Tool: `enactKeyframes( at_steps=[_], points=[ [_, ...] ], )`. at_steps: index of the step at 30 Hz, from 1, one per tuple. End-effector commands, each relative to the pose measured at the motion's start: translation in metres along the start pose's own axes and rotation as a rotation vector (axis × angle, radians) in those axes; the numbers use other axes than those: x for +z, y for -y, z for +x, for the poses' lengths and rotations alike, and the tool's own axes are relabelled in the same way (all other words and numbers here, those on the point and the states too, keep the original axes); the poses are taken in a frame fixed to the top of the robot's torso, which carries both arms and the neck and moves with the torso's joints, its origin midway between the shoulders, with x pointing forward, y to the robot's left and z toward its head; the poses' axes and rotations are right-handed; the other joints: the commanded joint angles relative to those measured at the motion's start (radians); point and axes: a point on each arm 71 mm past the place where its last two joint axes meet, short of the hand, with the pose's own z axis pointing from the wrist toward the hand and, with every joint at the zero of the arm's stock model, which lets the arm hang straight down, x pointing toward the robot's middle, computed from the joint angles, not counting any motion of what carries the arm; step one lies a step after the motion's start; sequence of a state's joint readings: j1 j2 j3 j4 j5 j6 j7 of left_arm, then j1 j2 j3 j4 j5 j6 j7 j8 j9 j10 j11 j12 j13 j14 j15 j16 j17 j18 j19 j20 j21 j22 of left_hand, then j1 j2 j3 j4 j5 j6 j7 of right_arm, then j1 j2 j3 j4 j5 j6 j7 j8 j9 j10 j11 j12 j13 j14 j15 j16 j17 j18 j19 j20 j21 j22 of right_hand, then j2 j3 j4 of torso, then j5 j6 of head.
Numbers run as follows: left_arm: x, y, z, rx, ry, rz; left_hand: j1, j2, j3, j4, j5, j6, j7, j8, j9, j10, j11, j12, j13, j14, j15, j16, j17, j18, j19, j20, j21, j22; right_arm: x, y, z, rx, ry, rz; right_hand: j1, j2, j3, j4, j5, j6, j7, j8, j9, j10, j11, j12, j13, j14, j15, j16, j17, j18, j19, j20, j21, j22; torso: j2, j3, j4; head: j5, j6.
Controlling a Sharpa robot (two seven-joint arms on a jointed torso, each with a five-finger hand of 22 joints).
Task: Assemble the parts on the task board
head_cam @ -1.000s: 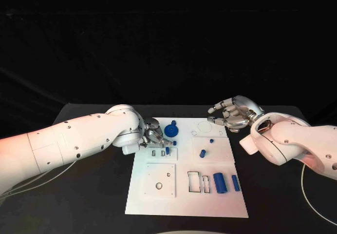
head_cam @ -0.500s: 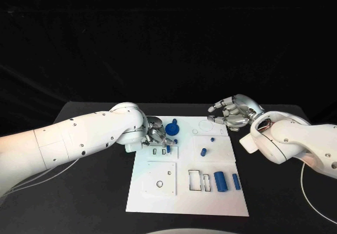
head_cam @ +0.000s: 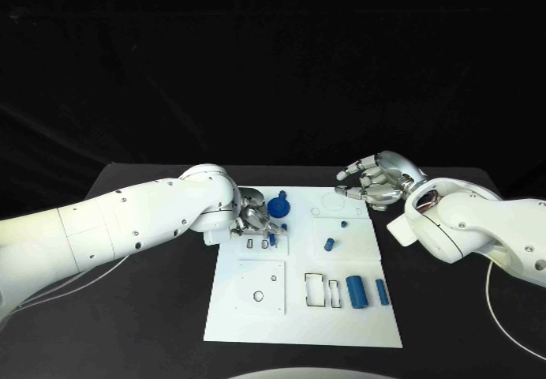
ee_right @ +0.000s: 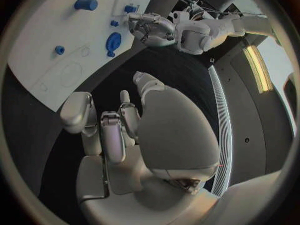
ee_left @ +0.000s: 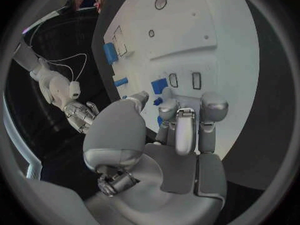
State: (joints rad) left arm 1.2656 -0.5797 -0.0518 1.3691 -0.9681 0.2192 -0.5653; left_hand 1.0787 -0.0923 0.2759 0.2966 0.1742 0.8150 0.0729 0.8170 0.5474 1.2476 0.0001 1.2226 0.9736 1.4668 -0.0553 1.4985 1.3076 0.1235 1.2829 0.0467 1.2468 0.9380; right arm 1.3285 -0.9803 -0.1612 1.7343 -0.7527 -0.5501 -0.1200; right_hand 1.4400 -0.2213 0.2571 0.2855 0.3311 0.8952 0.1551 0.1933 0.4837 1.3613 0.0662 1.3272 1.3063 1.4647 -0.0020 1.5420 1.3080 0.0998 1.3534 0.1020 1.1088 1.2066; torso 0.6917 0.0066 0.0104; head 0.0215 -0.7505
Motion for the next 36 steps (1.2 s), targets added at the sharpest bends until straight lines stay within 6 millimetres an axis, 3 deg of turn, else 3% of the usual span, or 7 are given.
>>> enactKeyframes(
  at_steps=[1, 27, 31, 33, 36],
  points=[
    [0.0004, 0.0016, 0.0018, 0.014, -0.027, 0.003, -0.004, 0.003, -0.005, -0.003, 0.001, -0.008, -0.003, 0.003, 0.001, -0.009, -0.001, -0.004, -0.001, 0.065, -0.007, 0.001, 0.116, -0.006, 0.008, -0.002, 0.006, 0.002, 0.0001, -0.0002, 0.0015, -0.013, -0.014, -0.004, -0.004, 0.007, 0.004, 0.003, 0.003, 0.004, 0.000, 0.003, 0.001, -0.006, 0.003, -0.004, 0.000, 0.084, -0.002, -0.002, 0.173, 0.008, -0.007, -0.003, -0.005, 0.000, 0.000, 0.0010, -0.0005, 0.003, -0.002],
    [0.0032, -0.0014, 0.0045, 0.010, -0.053, -0.003, 0.038, 0.018, 0.008, -0.006, 0.005, -0.016, -0.005, 0.008, 0.018, -0.015, -0.003, -0.007, -0.006, 0.064, -0.008, 0.000, 0.113, -0.006, 0.003, -0.002, 0.010, 0.005, 0.0007, 0.0002, 0.0027, -0.013, -0.019, -0.005, -0.007, 0.010, 0.008, 0.003, 0.003, 0.003, -0.001, 0.005, 0.001, -0.006, 0.003, -0.004, 0.000, 0.084, -0.002, -0.003, 0.172, 0.008, -0.007, -0.003, -0.007, -0.001, 0.000, 0.0010, 0.0007, -0.001, -0.008],
    [0.0032, -0.0021, 0.0050, -0.027, -0.067, 0.005, 0.067, 0.038, 0.030, -0.006, 0.006, -0.021, -0.006, 0.009, 0.025, -0.024, -0.004, -0.014, -0.018, 0.064, -0.009, -0.001, 0.112, -0.005, -0.002, -0.002, 0.011, 0.004, 0.0008, 0.0001, 0.0031, -0.014, -0.019, -0.007, -0.007, 0.010, 0.008, 0.003, 0.003, 0.003, -0.001, 0.005, 0.001, -0.006, 0.003, -0.004, 0.000, 0.084, -0.002, -0.003, 0.172, 0.008, -0.007, -0.003, -0.007, -0.001, 0.000, 0.0005, 0.0004, -0.001, -0.008],
    [0.0032, -0.0019, 0.0054, -0.042, -0.074, 0.011, 0.114, 0.049, 0.065, -0.014, 0.006, -0.026, -0.008, 0.009, 0.032, -0.035, -0.006, -0.026, -0.036, 0.063, -0.010, -0.002, 0.110, -0.004, -0.008, -0.002, 0.010, 0.001, 0.0009, 0.0002, 0.0032, -0.015, -0.019, -0.007, -0.007, 0.011, 0.009, 0.003, 0.003, 0.003, -0.001, 0.006, 0.002, -0.006, 0.003, -0.003, 0.000, 0.084, -0.002, -0.003, 0.172, 0.008, -0.006, -0.003, -0.007, 0.000, 0.000, 0.0005, 0.0002, -0.001, -0.008],
    [0.0030, -0.0010, 0.0062, -0.075, -0.090, 0.033, 0.160, 0.048, 0.108, -0.023, 0.006, -0.032, -0.009, 0.009, 0.040, -0.040, -0.007, -0.032, -0.044, 0.062, -0.011, -0.003, 0.107, -0.003, -0.012, -0.003, 0.010, 0.000, 0.0011, 0.0004, 0.0033, -0.016, -0.019, -0.007, -0.007, 0.011, 0.009, 0.003, 0.003, 0.003, -0.001, 0.006, 0.002, -0.006, 0.003, -0.003, 0.000, 0.084, -0.002, -0.003, 0.172, 0.008, -0.006, -0.003, -0.007, 0.000, 0.000, 0.0005, -0.0001, -0.001, -0.010]
  ],
)
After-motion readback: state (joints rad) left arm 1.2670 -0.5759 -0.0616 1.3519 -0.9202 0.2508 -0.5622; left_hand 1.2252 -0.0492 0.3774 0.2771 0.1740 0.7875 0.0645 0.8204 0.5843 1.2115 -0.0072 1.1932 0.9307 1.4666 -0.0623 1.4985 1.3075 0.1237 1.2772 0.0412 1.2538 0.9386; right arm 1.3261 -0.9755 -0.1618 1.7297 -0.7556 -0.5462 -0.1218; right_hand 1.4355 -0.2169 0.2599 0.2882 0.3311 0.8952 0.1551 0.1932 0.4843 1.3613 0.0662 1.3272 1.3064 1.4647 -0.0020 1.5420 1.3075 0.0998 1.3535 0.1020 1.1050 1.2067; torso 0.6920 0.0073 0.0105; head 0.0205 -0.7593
